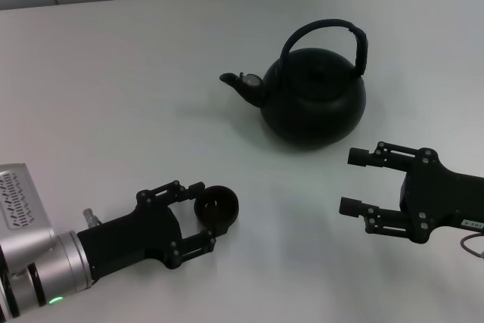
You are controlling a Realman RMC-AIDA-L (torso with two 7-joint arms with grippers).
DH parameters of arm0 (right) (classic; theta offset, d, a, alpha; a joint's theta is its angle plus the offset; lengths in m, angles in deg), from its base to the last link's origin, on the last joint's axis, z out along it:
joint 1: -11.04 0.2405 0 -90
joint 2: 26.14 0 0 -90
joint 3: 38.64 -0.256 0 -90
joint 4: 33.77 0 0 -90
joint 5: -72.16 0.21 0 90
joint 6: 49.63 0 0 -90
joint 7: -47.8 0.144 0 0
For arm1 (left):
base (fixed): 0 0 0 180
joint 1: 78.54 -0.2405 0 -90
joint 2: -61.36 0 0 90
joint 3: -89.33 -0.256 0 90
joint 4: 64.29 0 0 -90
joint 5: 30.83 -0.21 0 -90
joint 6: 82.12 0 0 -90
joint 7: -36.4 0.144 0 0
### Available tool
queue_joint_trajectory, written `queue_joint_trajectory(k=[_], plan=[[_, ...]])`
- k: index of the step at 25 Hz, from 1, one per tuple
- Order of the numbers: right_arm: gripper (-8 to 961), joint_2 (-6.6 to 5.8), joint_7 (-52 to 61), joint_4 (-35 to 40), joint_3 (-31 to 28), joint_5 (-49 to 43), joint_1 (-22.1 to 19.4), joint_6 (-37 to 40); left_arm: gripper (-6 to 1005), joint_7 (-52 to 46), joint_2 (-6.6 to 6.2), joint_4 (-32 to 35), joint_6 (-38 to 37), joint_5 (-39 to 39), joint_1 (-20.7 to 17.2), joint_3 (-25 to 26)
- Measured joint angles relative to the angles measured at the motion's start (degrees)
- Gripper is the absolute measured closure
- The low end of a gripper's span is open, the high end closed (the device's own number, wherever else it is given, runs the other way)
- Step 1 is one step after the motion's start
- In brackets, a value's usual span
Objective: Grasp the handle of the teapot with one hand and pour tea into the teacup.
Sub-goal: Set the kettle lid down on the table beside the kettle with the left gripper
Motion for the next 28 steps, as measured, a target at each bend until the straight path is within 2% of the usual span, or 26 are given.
queue_joint_trajectory(k=[28], plan=[[242, -0.16, 0.0, 0.16, 0.0, 0.05, 0.52, -0.71, 254, -0.11, 0.0, 2.63, -0.13, 0.23, -1.36, -0.93]])
